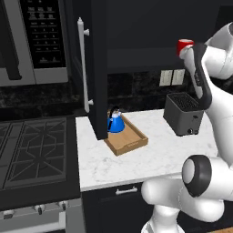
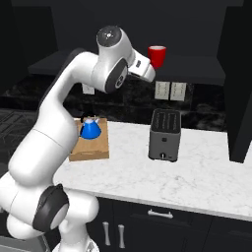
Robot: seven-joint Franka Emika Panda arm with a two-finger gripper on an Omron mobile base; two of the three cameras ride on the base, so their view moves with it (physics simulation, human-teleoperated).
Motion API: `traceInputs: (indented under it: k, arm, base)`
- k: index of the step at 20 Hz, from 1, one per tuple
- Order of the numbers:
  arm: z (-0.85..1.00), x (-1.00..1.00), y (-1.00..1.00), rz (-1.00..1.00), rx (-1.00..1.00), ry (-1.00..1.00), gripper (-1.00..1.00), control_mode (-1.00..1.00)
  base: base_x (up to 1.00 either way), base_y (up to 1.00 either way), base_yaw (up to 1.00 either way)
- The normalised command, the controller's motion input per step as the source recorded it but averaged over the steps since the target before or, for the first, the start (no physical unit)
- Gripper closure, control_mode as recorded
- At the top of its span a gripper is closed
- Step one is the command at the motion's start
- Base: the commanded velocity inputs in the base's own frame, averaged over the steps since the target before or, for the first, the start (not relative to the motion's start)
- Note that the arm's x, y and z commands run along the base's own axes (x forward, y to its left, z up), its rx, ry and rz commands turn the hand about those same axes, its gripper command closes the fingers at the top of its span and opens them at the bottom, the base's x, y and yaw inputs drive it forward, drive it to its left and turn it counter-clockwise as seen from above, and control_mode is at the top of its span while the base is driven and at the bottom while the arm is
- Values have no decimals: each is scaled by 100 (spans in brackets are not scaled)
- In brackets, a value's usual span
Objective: Pick the kettle from the counter and place it on the tray. Then pick the mug from the cabinet and place it on the tray. Then close the cabinet doors.
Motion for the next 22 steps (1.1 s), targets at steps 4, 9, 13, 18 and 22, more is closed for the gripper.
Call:
traceInputs:
  k: [4, 9, 13, 18, 22]
  arm:
    - [21, 43, 0, 0, 0, 9, -100, -100]
    - [9, 63, -8, -5, -2, 9, -100, -100]
    - [0, 63, -28, -7, -6, 1, -100, -100]
    - [0, 57, -34, -9, -6, 0, -100, -100]
    - [8, 43, -13, -3, 0, 3, -100, -100]
  base:
    - [0, 0, 0]
    - [0, 0, 0]
    - [0, 0, 0]
    - [0, 0, 0]
    - [0, 0, 0]
